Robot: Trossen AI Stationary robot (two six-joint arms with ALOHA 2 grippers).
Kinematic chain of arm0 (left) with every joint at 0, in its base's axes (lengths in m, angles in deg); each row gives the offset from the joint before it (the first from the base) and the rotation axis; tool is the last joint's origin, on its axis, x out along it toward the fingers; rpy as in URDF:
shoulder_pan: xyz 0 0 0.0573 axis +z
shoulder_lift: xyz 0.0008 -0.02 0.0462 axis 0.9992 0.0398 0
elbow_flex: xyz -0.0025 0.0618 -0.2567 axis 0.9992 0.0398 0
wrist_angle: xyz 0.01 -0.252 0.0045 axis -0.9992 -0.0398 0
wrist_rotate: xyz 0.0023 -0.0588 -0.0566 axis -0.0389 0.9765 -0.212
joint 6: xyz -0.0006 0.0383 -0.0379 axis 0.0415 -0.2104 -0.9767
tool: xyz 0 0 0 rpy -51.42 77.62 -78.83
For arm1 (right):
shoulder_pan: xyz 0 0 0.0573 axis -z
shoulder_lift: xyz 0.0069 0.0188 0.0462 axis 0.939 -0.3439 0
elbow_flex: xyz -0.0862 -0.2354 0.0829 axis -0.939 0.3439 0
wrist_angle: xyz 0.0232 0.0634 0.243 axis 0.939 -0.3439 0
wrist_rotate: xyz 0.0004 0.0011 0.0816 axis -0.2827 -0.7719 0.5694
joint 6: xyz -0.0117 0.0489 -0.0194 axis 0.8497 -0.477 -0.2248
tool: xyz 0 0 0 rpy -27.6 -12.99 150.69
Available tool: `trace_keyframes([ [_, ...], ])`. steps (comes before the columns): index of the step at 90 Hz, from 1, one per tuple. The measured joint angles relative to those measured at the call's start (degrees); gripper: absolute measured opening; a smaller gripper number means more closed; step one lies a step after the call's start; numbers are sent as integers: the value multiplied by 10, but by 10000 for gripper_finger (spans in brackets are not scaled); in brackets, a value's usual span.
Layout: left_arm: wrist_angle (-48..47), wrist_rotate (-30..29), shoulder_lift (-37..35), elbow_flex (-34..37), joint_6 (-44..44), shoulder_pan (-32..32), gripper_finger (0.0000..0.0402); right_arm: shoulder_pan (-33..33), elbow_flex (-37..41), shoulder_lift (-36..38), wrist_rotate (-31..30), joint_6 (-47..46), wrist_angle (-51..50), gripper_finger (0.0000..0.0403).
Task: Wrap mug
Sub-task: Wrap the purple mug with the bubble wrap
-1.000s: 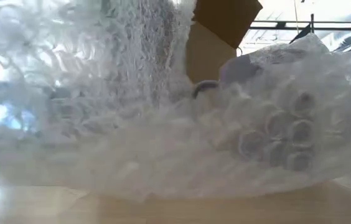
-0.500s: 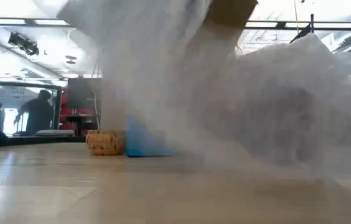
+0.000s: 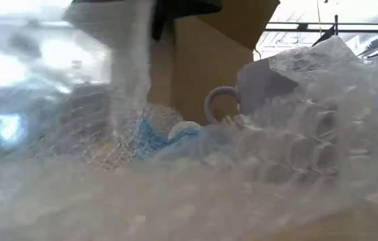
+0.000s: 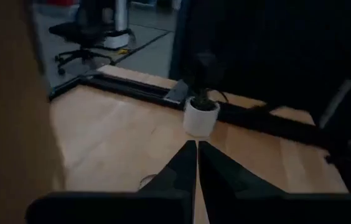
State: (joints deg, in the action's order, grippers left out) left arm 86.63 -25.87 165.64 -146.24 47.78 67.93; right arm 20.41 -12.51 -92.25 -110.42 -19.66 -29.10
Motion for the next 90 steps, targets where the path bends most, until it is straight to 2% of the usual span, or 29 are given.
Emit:
trace_keyframes([
  [9, -31, 67, 0, -13, 33, -24, 0, 0, 2, 0, 0, 0, 5, 284],
  [20, -149, 91, -1, -38, 26, -59, 0, 0, 3, 0, 0, 0, 5, 288],
  [46, -492, 92, -2, -79, -145, -131, 6, 0, 3, 0, -1, 0, 6, 287],
  [63, -635, 91, -2, -61, -244, -141, 47, 4, 3, 0, -2, 0, 13, 286],
  [90, -653, 85, -2, 0, -265, -97, 148, 5, 3, 0, -3, 3, 21, 286],
])
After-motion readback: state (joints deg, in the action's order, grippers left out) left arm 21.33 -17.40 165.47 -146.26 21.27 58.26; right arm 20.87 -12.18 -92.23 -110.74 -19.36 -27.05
